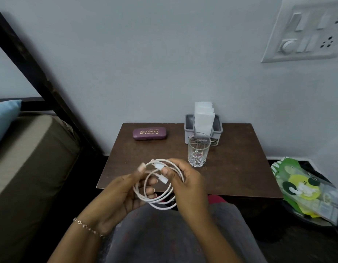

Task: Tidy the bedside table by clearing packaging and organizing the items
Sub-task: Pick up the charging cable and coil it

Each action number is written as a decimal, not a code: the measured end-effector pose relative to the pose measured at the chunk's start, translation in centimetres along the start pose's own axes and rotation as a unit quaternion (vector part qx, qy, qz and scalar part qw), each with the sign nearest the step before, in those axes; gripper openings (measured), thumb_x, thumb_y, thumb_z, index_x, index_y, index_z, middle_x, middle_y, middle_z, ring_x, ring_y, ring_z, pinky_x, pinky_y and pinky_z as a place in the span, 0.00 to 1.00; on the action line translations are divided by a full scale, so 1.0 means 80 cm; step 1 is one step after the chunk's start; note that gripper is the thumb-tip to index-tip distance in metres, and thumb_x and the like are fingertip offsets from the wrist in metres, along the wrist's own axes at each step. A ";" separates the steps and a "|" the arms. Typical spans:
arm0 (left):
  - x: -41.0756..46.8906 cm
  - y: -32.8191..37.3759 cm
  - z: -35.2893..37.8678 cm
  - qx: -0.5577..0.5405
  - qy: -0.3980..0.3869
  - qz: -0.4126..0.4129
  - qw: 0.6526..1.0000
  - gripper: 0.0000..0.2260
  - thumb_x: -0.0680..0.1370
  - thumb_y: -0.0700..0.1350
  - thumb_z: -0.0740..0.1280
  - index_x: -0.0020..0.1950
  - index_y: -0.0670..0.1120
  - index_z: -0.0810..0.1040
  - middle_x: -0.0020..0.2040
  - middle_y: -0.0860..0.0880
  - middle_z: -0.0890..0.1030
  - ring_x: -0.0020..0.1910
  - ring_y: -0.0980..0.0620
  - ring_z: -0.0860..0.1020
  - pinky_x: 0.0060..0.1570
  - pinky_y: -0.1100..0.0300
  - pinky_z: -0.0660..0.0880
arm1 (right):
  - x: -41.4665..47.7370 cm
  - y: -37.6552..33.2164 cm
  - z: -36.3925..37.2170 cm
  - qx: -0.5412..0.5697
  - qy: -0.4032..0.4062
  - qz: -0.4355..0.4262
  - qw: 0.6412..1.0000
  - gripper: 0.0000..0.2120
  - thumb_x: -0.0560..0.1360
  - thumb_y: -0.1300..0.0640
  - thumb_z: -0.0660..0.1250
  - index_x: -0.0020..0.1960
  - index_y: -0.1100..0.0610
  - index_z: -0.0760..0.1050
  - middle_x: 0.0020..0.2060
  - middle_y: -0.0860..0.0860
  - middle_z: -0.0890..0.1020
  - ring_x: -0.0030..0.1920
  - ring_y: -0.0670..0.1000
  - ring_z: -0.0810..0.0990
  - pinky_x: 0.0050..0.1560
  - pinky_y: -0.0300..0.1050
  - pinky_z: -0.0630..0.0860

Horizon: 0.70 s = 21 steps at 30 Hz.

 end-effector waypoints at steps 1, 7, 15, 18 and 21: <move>-0.001 -0.002 -0.001 -0.025 -0.002 -0.002 1.000 0.19 0.70 0.53 0.64 0.48 0.39 0.82 0.38 0.45 0.82 0.31 0.54 0.80 0.39 0.59 0.81 | 0.000 0.002 0.000 0.028 0.006 0.013 1.000 0.05 0.74 0.56 0.67 0.48 0.49 0.80 0.42 0.44 0.85 0.45 0.43 0.82 0.48 0.42 0.77; -0.005 -0.019 0.007 -0.121 -0.011 -0.006 0.993 0.11 0.72 0.45 0.64 0.43 0.40 0.83 0.32 0.48 0.78 0.28 0.55 0.78 0.34 0.60 0.81 | -0.002 0.005 0.012 0.127 -0.038 0.084 0.988 0.08 0.78 0.57 0.61 0.52 0.51 0.78 0.39 0.43 0.83 0.40 0.41 0.79 0.43 0.38 0.77; 0.003 -0.009 0.001 0.025 0.095 0.125 0.987 0.14 0.71 0.40 0.68 0.56 0.47 0.76 0.33 0.46 0.82 0.29 0.52 0.80 0.33 0.60 0.80 | -0.003 0.005 0.009 0.180 -0.029 0.119 0.976 0.11 0.79 0.54 0.59 0.53 0.54 0.79 0.33 0.43 0.78 0.27 0.42 0.71 0.29 0.34 0.71; -0.001 -0.005 0.011 0.154 0.122 0.213 0.957 0.11 0.75 0.39 0.65 0.52 0.52 0.81 0.31 0.49 0.81 0.28 0.54 0.78 0.32 0.63 0.79 | -0.002 0.004 0.008 0.173 0.001 0.105 0.979 0.10 0.78 0.54 0.60 0.53 0.53 0.79 0.33 0.43 0.79 0.26 0.41 0.70 0.28 0.33 0.69; 0.000 -0.006 0.016 0.214 0.125 0.239 0.939 0.10 0.76 0.42 0.65 0.48 0.55 0.82 0.30 0.50 0.79 0.27 0.55 0.78 0.30 0.66 0.76 | -0.004 0.005 0.005 0.175 0.027 0.097 0.979 0.09 0.78 0.55 0.60 0.52 0.51 0.79 0.35 0.45 0.79 0.27 0.42 0.69 0.28 0.33 0.69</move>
Point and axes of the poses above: each hand's wrist, its own x-axis towards the middle knuckle, its own z-axis out of the palm, y = z × x, the point moved 3 cm from there along x, towards the middle knuckle
